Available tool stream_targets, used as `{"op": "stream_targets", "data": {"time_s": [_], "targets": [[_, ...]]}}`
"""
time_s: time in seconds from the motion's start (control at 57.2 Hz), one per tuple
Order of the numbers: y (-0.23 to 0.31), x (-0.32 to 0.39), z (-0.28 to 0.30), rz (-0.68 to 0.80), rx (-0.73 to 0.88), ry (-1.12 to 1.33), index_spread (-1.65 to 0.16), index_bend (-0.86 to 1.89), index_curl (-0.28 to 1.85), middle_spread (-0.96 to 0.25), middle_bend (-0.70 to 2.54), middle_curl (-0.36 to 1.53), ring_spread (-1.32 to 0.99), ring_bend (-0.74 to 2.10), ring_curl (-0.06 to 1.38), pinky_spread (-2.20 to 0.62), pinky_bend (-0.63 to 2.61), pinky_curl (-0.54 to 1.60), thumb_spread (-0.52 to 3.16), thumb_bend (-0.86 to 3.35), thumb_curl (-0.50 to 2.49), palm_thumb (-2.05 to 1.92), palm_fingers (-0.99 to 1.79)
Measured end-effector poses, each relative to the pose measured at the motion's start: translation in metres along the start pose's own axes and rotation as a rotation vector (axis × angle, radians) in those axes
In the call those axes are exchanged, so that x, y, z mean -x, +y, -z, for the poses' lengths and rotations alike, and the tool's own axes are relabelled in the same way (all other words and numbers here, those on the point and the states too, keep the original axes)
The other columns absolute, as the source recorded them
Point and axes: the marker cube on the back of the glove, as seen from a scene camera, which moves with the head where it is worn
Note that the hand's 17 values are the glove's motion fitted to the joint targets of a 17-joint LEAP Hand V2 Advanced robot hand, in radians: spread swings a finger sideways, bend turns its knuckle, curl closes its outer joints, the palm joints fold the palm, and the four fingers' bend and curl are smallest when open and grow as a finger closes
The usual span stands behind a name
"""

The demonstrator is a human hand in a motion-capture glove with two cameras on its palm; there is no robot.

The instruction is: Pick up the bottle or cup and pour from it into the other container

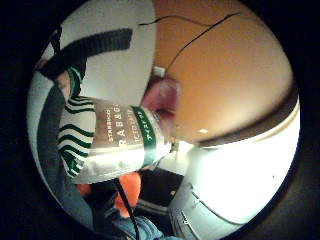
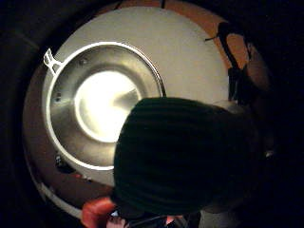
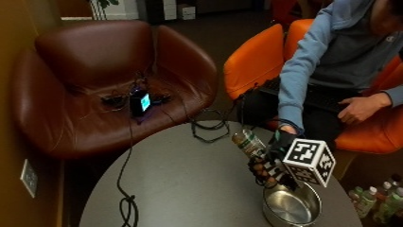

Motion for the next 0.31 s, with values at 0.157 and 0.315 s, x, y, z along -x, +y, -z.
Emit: {"op": "stream_targets", "data": {"time_s": [0.157,0.315], "targets": [[-0.004,0.027,0.013,-0.024,-0.007,0.127,-0.19,0.14,0.41,-0.12,0.36,0.5,-0.19,0.45,0.43,-0.14,0.23,0.38,0.41,-0.05,0.69,0.89,1.17],[-0.004,0.04,0.015,-0.012,0.012,0.145,-0.21,0.13,0.39,-0.13,0.37,0.5,-0.21,0.46,0.43,-0.15,0.25,0.38,0.52,-0.05,0.67,0.84,1.18]]}}
